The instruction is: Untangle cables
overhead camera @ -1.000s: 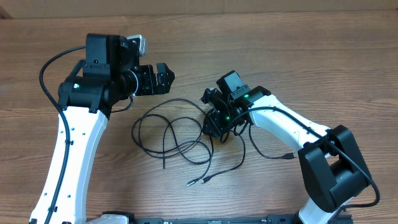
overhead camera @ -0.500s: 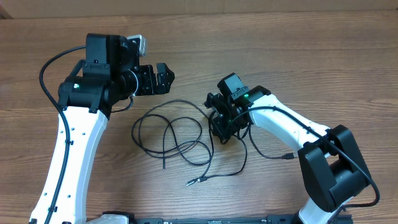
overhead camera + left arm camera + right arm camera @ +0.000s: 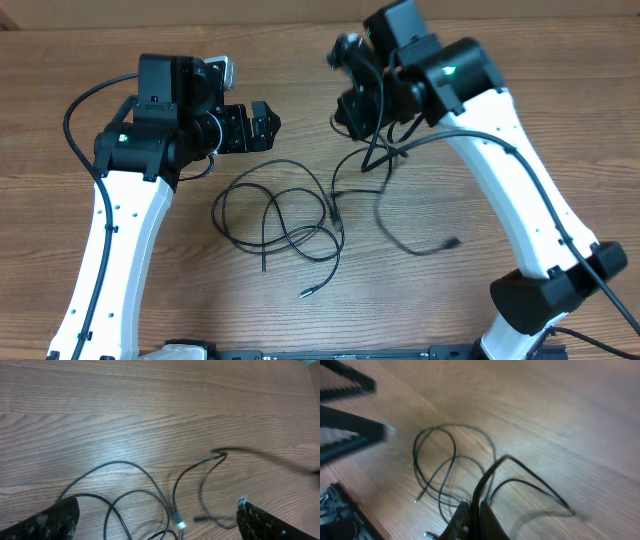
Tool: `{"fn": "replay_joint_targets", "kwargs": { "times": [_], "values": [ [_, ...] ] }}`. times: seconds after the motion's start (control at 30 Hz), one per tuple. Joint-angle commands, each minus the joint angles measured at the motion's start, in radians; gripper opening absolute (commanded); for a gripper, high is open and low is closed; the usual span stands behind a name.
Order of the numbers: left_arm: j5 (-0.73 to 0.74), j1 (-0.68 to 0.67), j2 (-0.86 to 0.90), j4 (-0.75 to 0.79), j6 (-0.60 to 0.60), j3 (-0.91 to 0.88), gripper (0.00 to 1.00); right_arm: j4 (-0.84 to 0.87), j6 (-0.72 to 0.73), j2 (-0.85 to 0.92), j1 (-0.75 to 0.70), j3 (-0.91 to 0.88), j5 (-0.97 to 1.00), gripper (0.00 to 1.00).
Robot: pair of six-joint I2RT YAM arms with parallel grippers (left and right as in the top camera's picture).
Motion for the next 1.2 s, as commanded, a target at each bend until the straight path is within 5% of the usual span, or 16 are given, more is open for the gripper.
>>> {"fn": "replay_joint_targets", "kwargs": {
  "times": [0.0,0.4,0.8,0.9,1.17],
  "values": [
    [-0.003,0.004,0.008,0.002,0.012,0.008,1.00,-0.027,0.006,-0.012,-0.002,0.141,0.076,0.04],
    [-0.003,0.004,0.008,0.002,0.012,0.008,1.00,-0.044,0.037,-0.021,-0.003,0.435,0.259,0.04],
    [-0.003,0.004,0.008,0.002,0.012,0.008,1.00,0.144,0.077,-0.031,-0.010,0.657,0.783,0.04],
    [-0.003,0.004,0.008,0.002,0.012,0.008,1.00,0.164,0.074,-0.031,-0.058,0.658,0.945,0.04],
    [-0.003,0.004,0.008,0.002,0.012,0.008,1.00,0.135,0.076,-0.031,-0.366,0.657,0.955,0.04]
  ]
}}
